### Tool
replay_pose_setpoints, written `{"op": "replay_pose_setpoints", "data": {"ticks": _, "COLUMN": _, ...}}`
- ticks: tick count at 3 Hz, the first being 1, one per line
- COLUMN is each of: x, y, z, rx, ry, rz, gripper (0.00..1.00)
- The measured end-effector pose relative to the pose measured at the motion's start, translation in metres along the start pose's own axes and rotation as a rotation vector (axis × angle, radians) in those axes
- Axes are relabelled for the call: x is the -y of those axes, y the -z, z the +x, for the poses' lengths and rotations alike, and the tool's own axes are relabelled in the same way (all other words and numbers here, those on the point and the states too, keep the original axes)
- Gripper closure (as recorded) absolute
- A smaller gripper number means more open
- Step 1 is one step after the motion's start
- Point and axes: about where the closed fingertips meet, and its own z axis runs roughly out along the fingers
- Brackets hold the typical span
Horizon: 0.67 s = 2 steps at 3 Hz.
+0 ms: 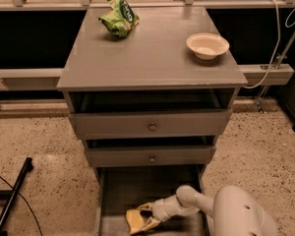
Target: Pick sponge from bottom drawer and place on counter
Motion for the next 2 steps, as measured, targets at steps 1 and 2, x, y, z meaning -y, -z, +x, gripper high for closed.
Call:
{"op": "replay_pose_setpoints", "data": {"ticks": 1, "x": 0.007, "y": 0.022, "z": -0.019, "rx": 0.095, "ry": 0.036, "rz": 0.055, "gripper": 0.89}}
{"op": "replay_pose_setpoints", "data": {"ticks": 2, "x": 0.000, "y": 0.064, "z": -0.063, "rx": 0.214, "ry": 0.188, "rz": 0.098, "gripper": 1.00}}
